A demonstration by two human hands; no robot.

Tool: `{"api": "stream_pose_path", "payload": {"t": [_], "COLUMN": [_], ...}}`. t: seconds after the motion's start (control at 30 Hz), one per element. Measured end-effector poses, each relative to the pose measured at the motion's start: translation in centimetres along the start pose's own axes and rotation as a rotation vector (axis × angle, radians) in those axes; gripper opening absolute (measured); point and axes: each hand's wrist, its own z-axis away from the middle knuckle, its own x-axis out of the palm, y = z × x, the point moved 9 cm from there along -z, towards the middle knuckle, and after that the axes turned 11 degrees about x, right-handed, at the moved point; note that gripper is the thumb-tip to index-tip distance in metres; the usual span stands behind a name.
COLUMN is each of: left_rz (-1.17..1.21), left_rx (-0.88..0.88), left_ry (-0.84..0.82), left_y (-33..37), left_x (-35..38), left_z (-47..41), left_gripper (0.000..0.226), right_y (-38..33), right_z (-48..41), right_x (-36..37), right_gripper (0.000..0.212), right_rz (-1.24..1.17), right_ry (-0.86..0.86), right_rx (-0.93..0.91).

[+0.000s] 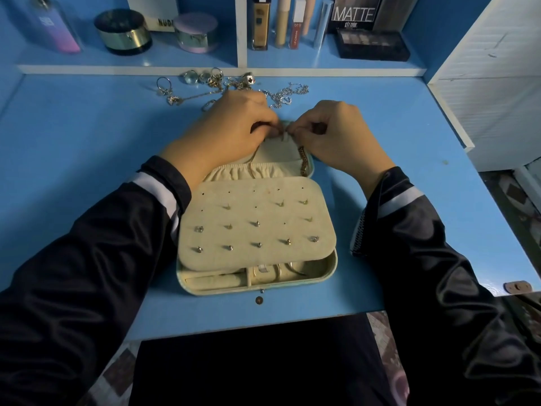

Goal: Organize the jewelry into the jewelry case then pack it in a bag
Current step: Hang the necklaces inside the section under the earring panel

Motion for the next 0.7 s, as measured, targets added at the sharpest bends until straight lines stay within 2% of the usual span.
{"api": "stream_pose_path", "payload": {"t": [0.47,0.7], "left_rz": [0.005,0.049], "left_rx": [-0.034,-0.062], "left_ry": [-0.025,-0.023], "left_y": [-0.31,-0.32], "left_x": [0.36,0.36], "left_z": [-0.08,0.04], "left_gripper": [0.017,0.015], "right_y": [-0.61,-0.22], "right_z": [0.08,0.05], "right_x": [0.39,0.6], "right_gripper": [0.025,0.026], "right_rz": [0.047,0.02], "right_ry": [0.029,-0.02], "right_rx": [-0.029,0.013]}}
